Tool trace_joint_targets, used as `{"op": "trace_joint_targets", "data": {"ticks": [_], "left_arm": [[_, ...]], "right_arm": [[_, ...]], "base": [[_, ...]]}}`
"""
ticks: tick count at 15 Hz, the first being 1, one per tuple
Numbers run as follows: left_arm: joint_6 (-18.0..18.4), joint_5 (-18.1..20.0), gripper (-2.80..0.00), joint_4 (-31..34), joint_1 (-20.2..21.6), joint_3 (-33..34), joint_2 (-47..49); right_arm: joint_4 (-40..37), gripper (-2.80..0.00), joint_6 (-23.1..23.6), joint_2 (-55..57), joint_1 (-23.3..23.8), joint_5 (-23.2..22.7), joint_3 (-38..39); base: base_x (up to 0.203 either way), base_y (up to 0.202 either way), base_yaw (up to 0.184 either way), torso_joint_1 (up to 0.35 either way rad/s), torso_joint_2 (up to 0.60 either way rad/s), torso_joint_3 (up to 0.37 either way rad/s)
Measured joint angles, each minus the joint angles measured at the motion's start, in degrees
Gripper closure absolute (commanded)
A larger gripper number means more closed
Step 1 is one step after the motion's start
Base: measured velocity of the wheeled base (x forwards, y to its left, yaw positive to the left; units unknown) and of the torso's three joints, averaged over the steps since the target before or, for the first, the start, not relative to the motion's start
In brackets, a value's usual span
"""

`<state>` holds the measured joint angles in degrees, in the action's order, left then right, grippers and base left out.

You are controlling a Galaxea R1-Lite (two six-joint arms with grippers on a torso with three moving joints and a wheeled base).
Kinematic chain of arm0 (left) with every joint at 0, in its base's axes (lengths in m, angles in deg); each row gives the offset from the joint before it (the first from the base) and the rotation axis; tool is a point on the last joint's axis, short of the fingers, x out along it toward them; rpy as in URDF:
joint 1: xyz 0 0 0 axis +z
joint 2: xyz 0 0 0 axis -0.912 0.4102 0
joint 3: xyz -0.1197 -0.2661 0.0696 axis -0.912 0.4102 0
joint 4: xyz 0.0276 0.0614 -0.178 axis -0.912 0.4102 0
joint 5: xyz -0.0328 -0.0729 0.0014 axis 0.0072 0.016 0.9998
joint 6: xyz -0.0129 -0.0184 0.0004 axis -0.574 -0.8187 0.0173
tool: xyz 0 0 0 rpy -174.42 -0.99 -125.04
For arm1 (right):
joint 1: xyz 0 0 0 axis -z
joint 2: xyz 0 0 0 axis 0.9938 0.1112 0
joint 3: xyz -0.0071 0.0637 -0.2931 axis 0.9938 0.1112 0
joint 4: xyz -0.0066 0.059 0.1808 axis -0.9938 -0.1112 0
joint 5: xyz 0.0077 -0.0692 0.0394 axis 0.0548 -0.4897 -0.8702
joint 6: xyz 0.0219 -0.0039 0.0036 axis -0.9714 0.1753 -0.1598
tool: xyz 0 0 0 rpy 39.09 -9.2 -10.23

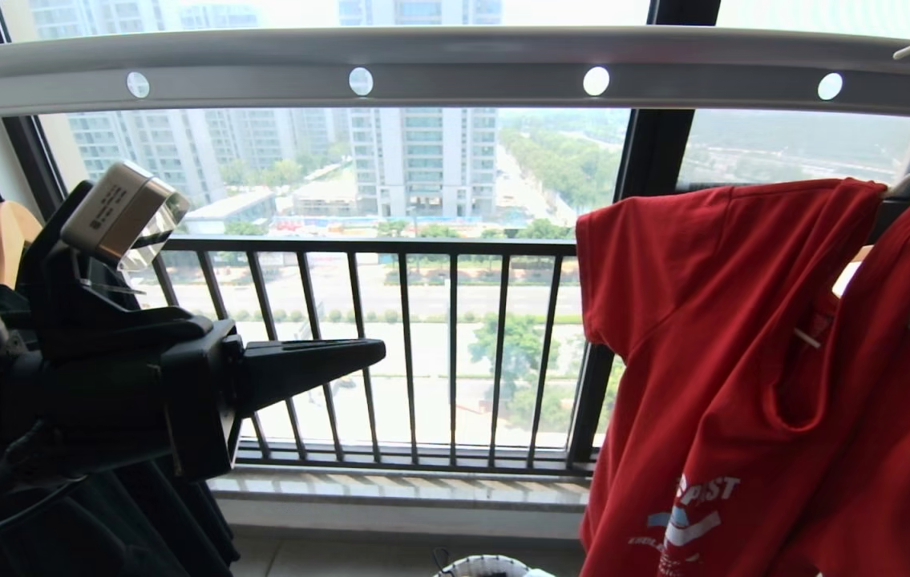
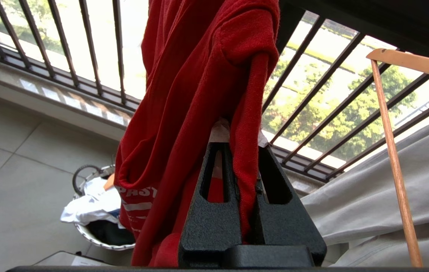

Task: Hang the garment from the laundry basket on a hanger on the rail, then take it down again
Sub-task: Hang the clothes rack on the clothesline

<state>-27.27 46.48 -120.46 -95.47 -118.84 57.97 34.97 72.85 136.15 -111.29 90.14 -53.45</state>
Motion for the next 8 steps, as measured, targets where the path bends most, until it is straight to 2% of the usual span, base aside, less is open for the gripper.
{"op": "trace_joint_targets", "data": {"ticks": [5,8], "left_arm": [[0.0,0.0,0.0,0.0,0.0,0.0,-0.9],[0.0,0.0,0.0,-0.1,0.0,0.0,-1.5]], "right_arm": [[2.1,0.0,-1.9,2.6,0.1,4.2,0.3],[4.2,0.0,-2.2,5.1,1.3,4.8,-0.1]], "base": [[0.0,0.0,0.0,0.0,0.0,0.0],[0.0,0.0,0.0,0.0,0.0,0.0]]}}
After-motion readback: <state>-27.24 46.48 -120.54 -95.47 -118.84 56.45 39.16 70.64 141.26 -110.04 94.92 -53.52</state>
